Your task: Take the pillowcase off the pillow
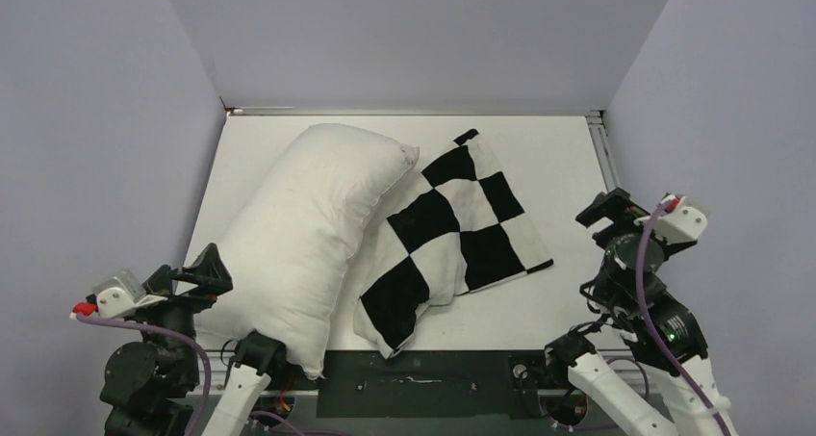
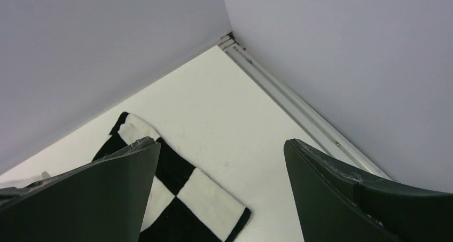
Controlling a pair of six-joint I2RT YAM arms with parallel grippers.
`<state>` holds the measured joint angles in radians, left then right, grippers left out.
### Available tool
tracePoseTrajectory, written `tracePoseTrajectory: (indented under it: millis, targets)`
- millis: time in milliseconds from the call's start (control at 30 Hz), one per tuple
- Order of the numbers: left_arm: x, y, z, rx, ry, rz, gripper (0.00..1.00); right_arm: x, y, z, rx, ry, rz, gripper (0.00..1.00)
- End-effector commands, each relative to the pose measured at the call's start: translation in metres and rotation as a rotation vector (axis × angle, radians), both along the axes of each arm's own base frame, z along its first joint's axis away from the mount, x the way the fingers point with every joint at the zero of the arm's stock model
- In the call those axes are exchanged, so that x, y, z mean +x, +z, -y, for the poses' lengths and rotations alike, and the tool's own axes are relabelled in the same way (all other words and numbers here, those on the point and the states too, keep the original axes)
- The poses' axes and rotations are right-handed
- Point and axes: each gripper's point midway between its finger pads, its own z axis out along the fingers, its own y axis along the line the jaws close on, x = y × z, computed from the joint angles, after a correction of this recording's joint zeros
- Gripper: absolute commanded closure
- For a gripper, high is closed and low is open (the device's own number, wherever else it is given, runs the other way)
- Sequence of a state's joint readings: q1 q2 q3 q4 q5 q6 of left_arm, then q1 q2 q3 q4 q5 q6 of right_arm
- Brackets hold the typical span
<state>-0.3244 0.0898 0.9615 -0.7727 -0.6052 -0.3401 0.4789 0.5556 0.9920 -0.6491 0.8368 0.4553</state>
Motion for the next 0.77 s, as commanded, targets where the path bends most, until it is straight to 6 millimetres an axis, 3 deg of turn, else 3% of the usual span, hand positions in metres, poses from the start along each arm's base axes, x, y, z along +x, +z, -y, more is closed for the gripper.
tracePoseTrajectory:
  millis: [0, 300, 733]
  targets:
    - [-0.021, 0.02, -0.024, 0.013, 0.093, 0.055, 0.04, -0.023, 0.0, 0.024, -0.026, -0.083, 0.04, 0.1]
    - [-0.053, 0.055, -0.045, -0.012, 0.131, 0.182, 0.04, -0.048, 0.007, 0.04, -0.004, -0.096, 0.133, 0.1]
    - [-0.058, 0.049, -0.046, -0.069, 0.114, 0.321, 0.04, -0.049, 0.002, 0.04, -0.008, -0.096, 0.134, 0.1]
